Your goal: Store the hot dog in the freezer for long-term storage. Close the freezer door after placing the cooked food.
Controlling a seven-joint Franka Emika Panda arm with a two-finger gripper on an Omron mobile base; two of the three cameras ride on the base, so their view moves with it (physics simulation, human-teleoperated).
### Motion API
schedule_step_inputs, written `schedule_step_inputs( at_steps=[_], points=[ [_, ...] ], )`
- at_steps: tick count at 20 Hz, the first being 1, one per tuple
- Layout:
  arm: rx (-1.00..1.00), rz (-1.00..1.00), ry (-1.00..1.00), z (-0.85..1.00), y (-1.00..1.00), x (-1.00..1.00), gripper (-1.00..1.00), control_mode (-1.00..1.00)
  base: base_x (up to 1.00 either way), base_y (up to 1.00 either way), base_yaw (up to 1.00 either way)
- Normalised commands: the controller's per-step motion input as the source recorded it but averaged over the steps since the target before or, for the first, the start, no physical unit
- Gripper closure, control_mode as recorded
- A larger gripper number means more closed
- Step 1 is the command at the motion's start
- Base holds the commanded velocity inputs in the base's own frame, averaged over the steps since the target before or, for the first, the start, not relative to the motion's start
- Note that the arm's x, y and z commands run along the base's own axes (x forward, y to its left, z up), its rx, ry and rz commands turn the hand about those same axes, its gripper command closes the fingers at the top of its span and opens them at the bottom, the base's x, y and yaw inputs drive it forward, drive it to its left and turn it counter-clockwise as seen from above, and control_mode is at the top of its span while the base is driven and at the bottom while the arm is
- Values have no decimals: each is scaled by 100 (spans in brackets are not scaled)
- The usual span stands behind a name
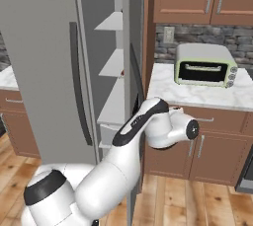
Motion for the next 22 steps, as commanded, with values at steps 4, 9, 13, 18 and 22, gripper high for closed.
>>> schedule_step_inputs(
  at_steps=[4, 9, 13, 18, 22],
  points=[
    [-2, 0, 0, 0, 34, 8, -100, -100, 0, 0, 0],
    [-4, 0, 0, 0, 44, 0, -100, -100, 0, 0, 0],
    [-7, 3, 0, 0, 57, 0, -100, -100, 0, 0, 0],
    [-8, 6, 0, 0, 58, -1, -100, -100, 0, 0, 0],
    [-9, 4, 0, 0, 55, -12, -100, -100, 0, 0, 0]
  ],
)
